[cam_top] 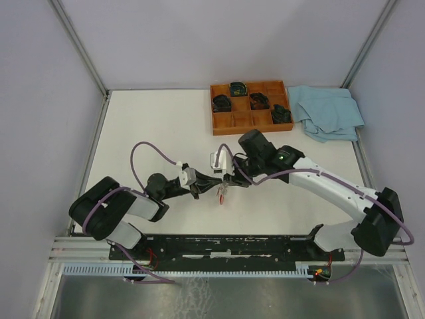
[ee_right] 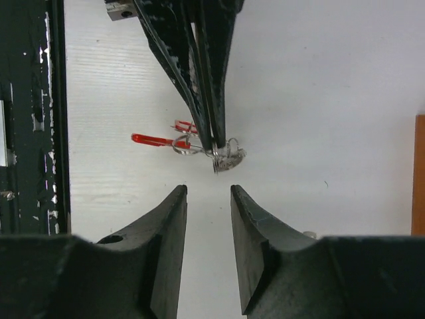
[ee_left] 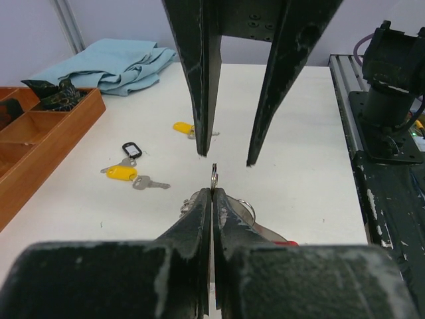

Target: Put the keys on the keyring

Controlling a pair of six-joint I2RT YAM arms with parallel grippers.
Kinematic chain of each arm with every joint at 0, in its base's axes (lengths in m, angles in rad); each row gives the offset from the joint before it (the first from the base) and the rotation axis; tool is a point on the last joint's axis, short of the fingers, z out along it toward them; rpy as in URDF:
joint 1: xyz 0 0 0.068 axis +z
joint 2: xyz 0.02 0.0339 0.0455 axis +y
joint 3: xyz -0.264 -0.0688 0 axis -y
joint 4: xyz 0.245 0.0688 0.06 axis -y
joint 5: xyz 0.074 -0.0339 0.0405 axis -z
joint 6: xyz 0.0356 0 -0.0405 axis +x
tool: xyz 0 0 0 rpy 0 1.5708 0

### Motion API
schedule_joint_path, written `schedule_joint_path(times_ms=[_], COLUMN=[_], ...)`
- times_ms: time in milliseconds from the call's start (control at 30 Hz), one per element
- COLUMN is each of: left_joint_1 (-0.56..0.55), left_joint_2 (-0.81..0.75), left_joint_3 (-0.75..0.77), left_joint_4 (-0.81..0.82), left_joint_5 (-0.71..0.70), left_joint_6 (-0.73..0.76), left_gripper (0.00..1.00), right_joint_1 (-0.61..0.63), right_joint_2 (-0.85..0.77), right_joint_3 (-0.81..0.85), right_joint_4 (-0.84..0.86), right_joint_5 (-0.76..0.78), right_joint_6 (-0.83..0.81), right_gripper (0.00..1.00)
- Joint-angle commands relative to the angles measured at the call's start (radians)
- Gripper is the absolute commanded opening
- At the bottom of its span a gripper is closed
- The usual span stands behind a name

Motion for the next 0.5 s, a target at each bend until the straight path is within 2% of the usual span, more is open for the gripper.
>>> schedule_joint_path(times_ms=[0, 200, 467], left_joint_1=[-0.006, -0.006, -0.006], left_joint_2=[0.013, 0.014, 0.002], left_joint_3=[-0.016, -0.014, -0.012], left_joint_4=[0.22, 0.225, 0.225], left_joint_5=[-0.035, -0.033, -0.029], left_joint_6=[-0.04, -0.041, -0.041], left_gripper=[0.03, 0.03, 0.03], right_joint_1=[-0.089, -0.173, -0.193], right_joint_2=[-0.128, -0.186, -0.13], right_joint_3=[-0.162, -0.33, -0.348], right_joint_4=[0.319, 0.592, 0.64], right_joint_5=[-0.165, -0.277, -0.368], right_joint_6=[0.076, 0.129, 0.131], right_gripper=[0.42, 0.41, 0.39])
